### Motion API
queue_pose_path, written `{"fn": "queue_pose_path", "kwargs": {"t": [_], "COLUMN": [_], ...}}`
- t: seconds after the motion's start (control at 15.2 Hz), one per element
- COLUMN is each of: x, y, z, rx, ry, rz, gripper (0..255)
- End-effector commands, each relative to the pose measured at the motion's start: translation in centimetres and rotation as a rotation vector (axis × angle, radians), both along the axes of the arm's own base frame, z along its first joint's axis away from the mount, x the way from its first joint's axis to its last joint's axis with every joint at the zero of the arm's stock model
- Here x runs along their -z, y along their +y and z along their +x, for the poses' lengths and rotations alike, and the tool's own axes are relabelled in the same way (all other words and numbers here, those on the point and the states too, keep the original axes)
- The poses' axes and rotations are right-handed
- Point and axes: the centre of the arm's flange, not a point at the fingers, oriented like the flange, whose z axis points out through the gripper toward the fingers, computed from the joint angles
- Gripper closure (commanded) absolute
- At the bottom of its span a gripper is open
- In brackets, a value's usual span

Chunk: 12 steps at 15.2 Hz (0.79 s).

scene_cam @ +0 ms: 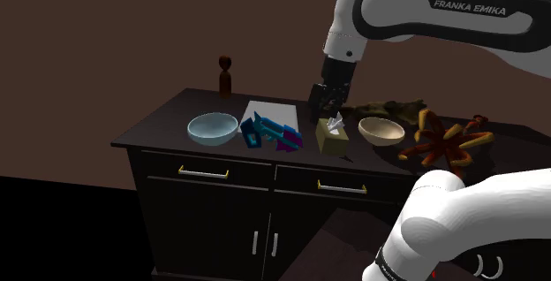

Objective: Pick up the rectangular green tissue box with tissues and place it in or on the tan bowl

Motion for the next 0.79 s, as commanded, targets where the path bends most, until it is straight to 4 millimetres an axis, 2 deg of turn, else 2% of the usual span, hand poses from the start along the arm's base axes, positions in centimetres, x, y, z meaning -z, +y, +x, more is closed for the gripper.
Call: {"fn": "queue_pose_path", "kwargs": {"t": [0.0,0.73], "x": [0.0,3.3], "y": [0.0,-16.3], "z": [0.0,0.7], "rx": [0.0,-0.088], "ry": [0.0,-0.058], "rz": [0.0,0.137], "gripper": [0,0]}}
